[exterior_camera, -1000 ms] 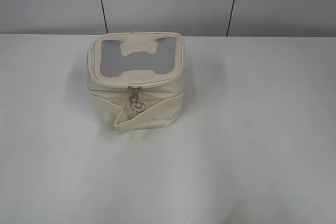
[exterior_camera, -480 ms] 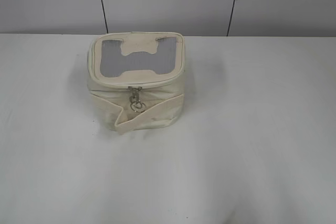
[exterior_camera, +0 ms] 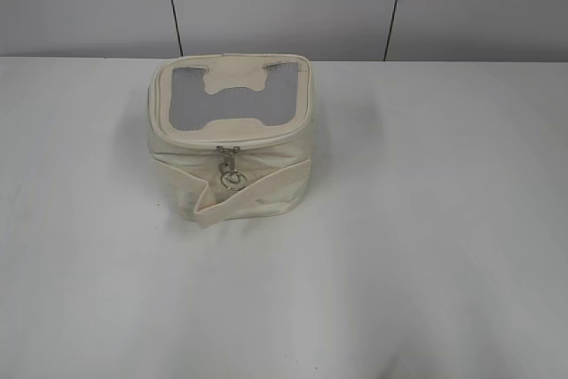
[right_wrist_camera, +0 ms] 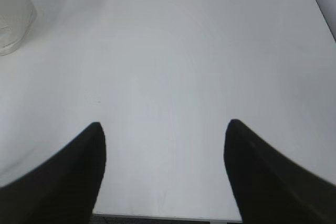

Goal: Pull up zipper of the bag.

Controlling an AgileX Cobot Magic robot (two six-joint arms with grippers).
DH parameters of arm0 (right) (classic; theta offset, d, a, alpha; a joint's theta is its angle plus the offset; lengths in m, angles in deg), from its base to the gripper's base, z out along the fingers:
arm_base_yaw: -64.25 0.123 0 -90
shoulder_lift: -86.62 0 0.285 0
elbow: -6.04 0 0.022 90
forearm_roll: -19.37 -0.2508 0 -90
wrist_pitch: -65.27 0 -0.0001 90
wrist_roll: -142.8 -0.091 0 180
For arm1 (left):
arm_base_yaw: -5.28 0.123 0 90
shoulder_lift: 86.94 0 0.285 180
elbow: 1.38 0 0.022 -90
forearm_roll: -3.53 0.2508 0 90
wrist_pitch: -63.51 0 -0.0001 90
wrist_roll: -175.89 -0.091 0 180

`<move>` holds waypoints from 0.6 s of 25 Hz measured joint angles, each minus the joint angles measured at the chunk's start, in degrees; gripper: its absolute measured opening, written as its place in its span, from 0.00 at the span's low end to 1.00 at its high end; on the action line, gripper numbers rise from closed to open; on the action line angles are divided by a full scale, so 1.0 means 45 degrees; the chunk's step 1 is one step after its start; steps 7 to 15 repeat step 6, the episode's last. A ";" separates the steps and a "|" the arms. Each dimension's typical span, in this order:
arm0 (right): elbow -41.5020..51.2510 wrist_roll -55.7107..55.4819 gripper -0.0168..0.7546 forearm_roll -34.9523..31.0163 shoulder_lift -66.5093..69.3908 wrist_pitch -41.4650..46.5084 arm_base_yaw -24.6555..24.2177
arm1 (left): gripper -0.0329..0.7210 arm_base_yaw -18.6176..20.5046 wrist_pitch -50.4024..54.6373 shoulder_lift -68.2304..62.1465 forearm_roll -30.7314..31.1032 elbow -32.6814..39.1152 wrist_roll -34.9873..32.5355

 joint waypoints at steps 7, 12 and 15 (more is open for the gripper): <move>0.0000 0.0000 0.74 0.0000 0.0000 0.0000 0.0000 | 0.46 0.0000 0.0000 0.0000 0.0000 0.0000 0.0000; 0.0000 0.0000 0.74 0.0000 0.0000 0.0000 0.0000 | 0.46 0.0000 0.0000 0.0000 0.0000 0.0000 0.0000; 0.0000 0.0000 0.74 0.0000 0.0000 0.0000 0.0000 | 0.46 0.0000 0.0000 0.0000 0.0000 0.0000 0.0000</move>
